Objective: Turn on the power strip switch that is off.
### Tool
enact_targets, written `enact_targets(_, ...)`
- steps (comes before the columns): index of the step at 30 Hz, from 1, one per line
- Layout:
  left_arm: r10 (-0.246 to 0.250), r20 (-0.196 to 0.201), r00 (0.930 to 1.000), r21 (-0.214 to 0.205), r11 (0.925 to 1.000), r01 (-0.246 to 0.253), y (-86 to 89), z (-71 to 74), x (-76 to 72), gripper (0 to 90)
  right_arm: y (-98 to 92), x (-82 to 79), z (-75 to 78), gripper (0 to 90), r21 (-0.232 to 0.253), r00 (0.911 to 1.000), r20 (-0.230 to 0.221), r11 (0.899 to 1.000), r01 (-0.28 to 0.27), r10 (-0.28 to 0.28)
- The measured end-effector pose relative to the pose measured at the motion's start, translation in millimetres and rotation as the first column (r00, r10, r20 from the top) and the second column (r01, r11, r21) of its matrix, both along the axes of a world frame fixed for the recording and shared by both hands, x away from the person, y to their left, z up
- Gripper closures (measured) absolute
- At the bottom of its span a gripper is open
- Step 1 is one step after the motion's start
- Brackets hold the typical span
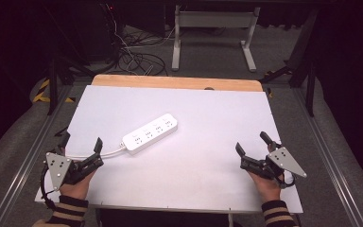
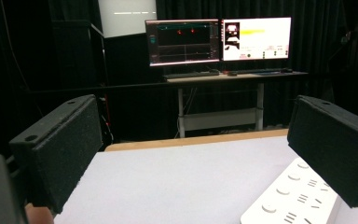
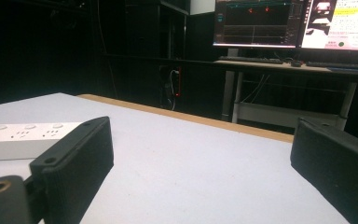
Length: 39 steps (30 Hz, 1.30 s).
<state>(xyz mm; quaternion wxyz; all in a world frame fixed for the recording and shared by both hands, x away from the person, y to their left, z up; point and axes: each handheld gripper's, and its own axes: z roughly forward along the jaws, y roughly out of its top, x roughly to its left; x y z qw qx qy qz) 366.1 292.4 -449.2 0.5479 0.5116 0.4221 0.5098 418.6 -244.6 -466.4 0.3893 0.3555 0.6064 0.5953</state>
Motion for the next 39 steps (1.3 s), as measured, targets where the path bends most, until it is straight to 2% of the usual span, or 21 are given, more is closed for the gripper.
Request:
enact_targets(19, 0.004, 0.005, 1.0, 0.008, 1.0, -0.004, 0.1, -0.2, 0.5, 3.4, 0.5, 1.0, -0.3, 6.1, -0.006, 1.0, 0.005, 1.0, 0.001, -0.001)
enact_targets(27, -0.038, -0.001, 0.9993, 0.015, 0.9992, 0.038, -0.8, 0.2, -0.1, 11.0, 0.2, 0.6, 0.0, 6.1, -0.002, 1.0, 0.005, 1.0, -0.001, 0.001)
enact_targets(29, -0.044, -0.004, 0.999, 0.018, 0.9988, 0.044, -0.9, 0.4, -0.1, 15.5, 0.5, 0.7, -0.1, 6.1, -0.002, 1.0, 0.004, 1.0, -0.003, 0.003)
enact_targets(30, -0.054, -0.009, 0.9985, 0.026, 0.9982, 0.055, -0.8, 0.9, -0.4, 20.8, 0.1, 0.8, 0.1, 6.1, -0.002, 1.0, 0.005, 1.0, -0.001, 0.001)
enact_targets(31, -0.086, -0.024, 0.9961, 0.026, 0.9959, 0.086, -1.1, 2.4, -1.0, 29.1, -0.1, 0.7, 0.2, 6.1, -0.001, 1.0, 0.005, 1.0, 0.001, -0.001)
enact_targets(33, -0.096, -0.034, 0.9948, 0.028, 0.9949, 0.097, -1.1, 3.8, -1.5, 43.4, -0.2, 0.5, 0.5, 6.1, 0.003, 1.0, 0.006, 1.0, 0.0, 0.0)
enact_targets(35, -0.126, -0.054, 0.9906, 0.016, 0.9918, 0.127, -1.1, 6.3, -2.3, 58.2, -0.3, 0.5, 0.5, 6.1, 0.002, 1.0, 0.006, 1.0, 0.0, 0.0)
enact_targets(39, -0.129, -0.077, 0.9887, 0.02, 0.9913, 0.13, -1.2, 7.5, -2.8, 75.9, -0.5, 0.2, 0.7, 6.1, 0.006, 1.0, 0.008, 1.0, -0.003, 0.003)
